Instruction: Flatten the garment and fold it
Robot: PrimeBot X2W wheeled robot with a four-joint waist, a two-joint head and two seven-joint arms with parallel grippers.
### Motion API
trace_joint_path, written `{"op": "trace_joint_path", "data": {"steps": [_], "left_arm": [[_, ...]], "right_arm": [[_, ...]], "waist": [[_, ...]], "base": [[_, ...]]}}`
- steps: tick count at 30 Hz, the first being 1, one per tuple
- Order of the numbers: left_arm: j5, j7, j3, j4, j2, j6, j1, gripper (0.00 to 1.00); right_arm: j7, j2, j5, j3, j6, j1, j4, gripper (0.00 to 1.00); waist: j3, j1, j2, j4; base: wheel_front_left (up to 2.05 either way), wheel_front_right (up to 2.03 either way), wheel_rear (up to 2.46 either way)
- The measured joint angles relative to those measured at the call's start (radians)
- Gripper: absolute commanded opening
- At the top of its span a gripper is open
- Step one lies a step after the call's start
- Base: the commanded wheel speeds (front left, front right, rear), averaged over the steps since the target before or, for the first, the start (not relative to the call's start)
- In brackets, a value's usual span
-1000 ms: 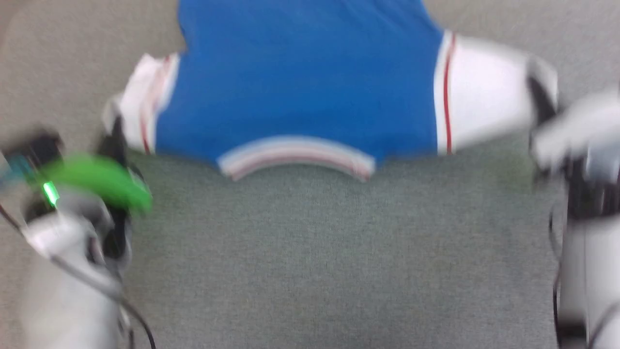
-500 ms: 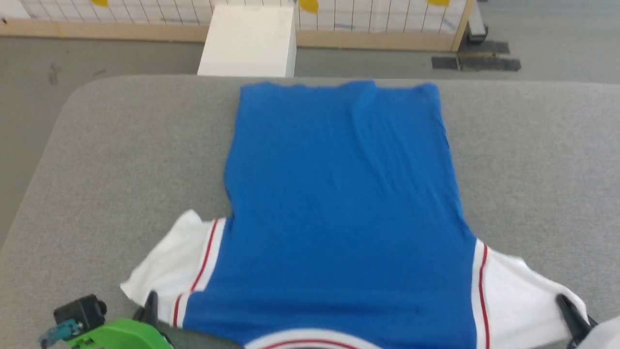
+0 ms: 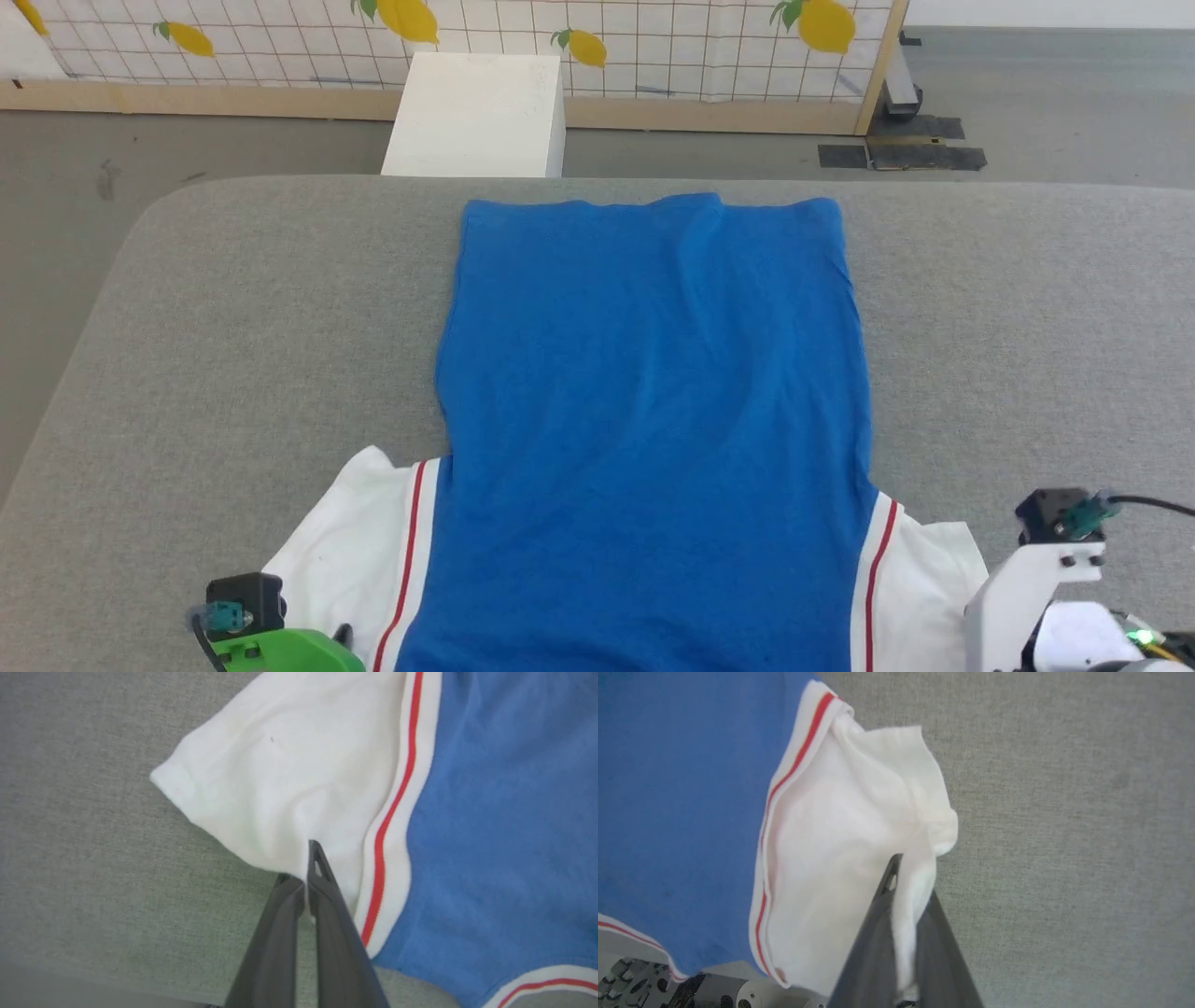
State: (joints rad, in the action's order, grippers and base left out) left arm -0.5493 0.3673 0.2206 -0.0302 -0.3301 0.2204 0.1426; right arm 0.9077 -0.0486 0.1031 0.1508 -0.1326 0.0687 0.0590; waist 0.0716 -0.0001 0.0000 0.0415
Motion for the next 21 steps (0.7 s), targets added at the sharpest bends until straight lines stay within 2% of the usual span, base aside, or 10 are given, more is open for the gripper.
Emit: {"op": "trace_joint_path", "data": {"steps": [3, 4, 5, 7, 12, 17, 21], "left_arm": [[-0.021, -0.018, 0.002, -0.036, 0.018, -0.015, -0.009, 0.00], [-0.029, -0.023, 0.001, -0.045, 0.022, -0.019, -0.011, 0.00], [-0.034, -0.030, 0.001, -0.055, 0.024, -0.024, -0.013, 0.00], [-0.041, -0.045, -0.002, -0.068, 0.028, -0.028, -0.015, 0.00], [-0.050, -0.089, -0.014, -0.084, 0.041, -0.039, -0.017, 0.00], [-0.066, -0.110, -0.029, -0.072, 0.048, -0.044, -0.017, 0.00], [-0.086, -0.129, -0.047, -0.031, 0.049, -0.046, -0.017, 0.00]], "right_arm": [[-0.010, 0.000, -0.006, -0.003, 0.000, -0.008, -0.085, 0.00], [-0.017, 0.000, -0.009, -0.003, 0.000, -0.008, -0.099, 0.24], [-0.026, 0.000, -0.011, -0.002, 0.000, -0.008, -0.113, 1.00], [-0.043, 0.000, 0.001, 0.017, 0.000, -0.009, -0.121, 1.00], [-0.163, 0.000, 0.152, 0.134, 0.000, -0.067, -0.018, 1.00], [-0.232, -0.003, 0.158, 0.184, 0.001, -0.175, 0.077, 1.00], [-0.254, -0.003, 0.123, 0.171, 0.001, -0.350, 0.050, 1.00]], "waist": [[0.000, 0.0000, 0.0000, 0.007], [0.000, 0.0000, 0.0000, 0.009], [-0.002, 0.0000, 0.0000, 0.012], [-0.006, 0.0000, 0.0000, 0.014], [-0.018, 0.0000, 0.0000, 0.019], [-0.007, 0.0000, 0.0000, 0.017], [0.025, 0.0000, 0.0000, 0.015]], "base": [[0.00, 0.00, 0.00], [0.00, 0.00, 0.00], [0.00, 0.00, 0.00], [0.00, 0.00, 0.00], [0.00, 0.00, 0.00], [0.00, 0.00, 0.00], [0.00, 0.00, 0.00]]}}
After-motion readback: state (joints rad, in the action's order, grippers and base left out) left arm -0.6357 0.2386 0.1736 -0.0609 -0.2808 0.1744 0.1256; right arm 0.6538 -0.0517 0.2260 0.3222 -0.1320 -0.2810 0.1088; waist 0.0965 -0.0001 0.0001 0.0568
